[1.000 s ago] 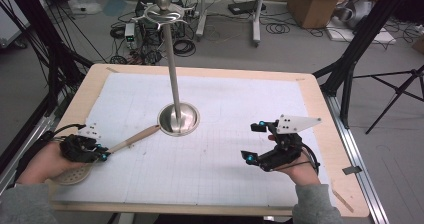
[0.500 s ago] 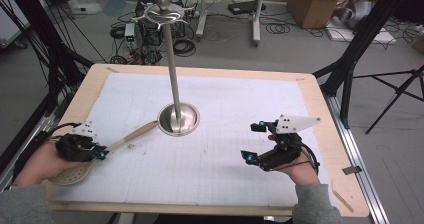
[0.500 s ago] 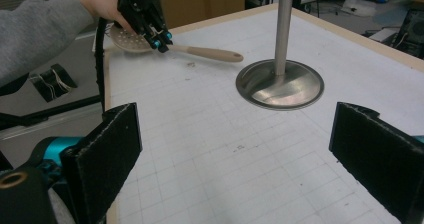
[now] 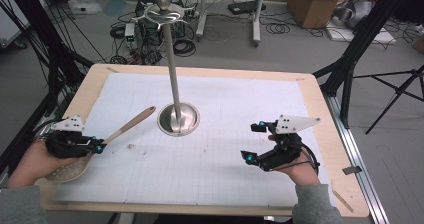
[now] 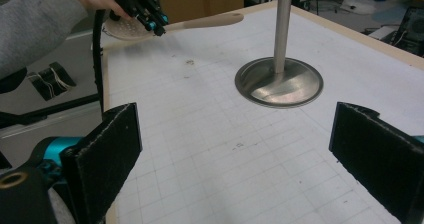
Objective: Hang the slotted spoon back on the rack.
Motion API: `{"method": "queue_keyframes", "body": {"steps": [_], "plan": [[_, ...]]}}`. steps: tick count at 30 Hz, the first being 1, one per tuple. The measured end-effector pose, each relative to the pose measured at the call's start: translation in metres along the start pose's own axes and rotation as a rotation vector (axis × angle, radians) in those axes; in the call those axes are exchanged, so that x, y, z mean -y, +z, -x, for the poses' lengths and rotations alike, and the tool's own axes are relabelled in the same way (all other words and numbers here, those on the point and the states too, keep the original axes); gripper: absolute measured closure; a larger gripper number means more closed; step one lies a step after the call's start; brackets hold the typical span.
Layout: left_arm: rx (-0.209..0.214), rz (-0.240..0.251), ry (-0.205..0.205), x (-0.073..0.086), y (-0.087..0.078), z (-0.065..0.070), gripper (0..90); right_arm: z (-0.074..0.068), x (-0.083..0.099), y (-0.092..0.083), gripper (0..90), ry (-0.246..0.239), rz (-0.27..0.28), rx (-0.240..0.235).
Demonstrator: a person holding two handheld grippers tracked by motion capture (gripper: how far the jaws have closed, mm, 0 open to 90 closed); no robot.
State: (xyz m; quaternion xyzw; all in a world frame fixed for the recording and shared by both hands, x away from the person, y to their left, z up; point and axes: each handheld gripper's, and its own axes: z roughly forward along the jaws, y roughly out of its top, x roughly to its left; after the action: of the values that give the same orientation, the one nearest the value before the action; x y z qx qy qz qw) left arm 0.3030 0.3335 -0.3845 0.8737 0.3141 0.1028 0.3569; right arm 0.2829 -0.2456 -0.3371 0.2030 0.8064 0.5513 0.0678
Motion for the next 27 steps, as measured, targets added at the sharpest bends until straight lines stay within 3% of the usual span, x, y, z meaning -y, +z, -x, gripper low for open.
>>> {"method": "queue_keyframes", "body": {"steps": [8,16,19,23,27], "plan": [[0.004,0.077,-0.002,-0.006,-0.007,0.002,78.0,0.001,0.0,0.0,5.2,-0.001,0.001,0.007],[0.022,0.117,-0.001,-0.008,-0.01,0.004,78.0,0.001,0.001,-0.001,5.2,0.001,-0.003,0.009],[0.026,0.132,-0.003,-0.008,-0.01,0.006,78.0,0.001,0.001,-0.001,5.2,0.0,-0.002,0.035],[0.023,0.14,-0.006,-0.01,-0.011,0.008,78.0,0.002,0.001,-0.003,5.2,0.004,0.009,0.037],[0.037,0.177,-0.008,-0.012,-0.014,0.009,78.0,0.003,0.002,-0.004,5.2,0.008,0.013,0.038]]}}
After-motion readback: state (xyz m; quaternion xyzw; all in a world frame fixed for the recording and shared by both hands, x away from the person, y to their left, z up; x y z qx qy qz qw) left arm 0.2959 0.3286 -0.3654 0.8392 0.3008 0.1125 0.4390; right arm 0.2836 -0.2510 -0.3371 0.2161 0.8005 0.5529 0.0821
